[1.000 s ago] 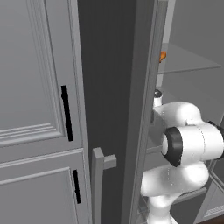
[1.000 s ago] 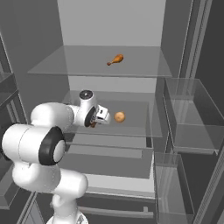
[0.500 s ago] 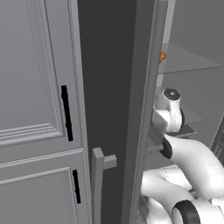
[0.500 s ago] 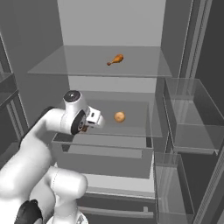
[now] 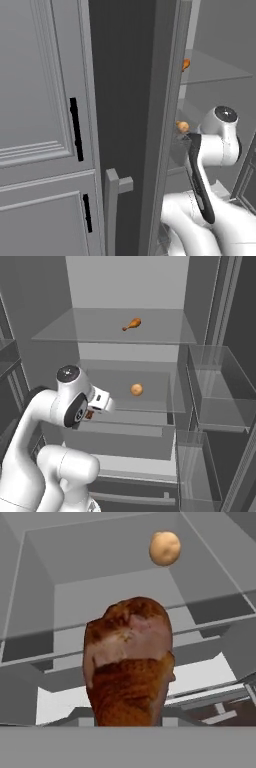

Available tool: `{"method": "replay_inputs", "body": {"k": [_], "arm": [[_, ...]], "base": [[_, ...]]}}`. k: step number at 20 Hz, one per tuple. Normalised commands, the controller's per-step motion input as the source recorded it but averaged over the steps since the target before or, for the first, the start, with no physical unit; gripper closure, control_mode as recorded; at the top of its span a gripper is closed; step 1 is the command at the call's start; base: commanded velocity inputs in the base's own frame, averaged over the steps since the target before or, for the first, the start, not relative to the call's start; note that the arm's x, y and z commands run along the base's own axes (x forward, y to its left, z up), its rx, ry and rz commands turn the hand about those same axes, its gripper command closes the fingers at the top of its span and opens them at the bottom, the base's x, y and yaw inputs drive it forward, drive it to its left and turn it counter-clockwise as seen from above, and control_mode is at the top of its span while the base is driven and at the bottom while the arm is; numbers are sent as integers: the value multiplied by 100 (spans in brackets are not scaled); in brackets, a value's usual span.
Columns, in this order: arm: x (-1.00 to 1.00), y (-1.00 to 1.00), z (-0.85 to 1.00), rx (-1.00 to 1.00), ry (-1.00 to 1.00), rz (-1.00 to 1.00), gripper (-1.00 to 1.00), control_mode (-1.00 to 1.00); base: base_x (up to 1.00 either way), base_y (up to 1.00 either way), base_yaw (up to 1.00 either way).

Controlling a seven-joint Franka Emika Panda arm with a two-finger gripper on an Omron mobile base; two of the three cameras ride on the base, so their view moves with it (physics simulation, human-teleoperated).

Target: Place one squash and one chicken drumstick in each tupperware on the nearby counter, to pack two identical lunches.

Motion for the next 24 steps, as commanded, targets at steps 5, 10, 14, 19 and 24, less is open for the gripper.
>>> {"method": "replay_inputs", "body": {"k": [5,10,14,19,24], "arm": [[-100,-15,42,0,0,0,100,-100],[-60,0,9,-2,0,0,100,100],[0,0,0,0,0,0,100,100],[0,0,0,0,0,0,100,100],[0,0,0,0,0,0,100,100]], "base": [[0,0,0],[-40,0,0],[-100,0,0],[-100,0,13],[-100,21,44]]}}
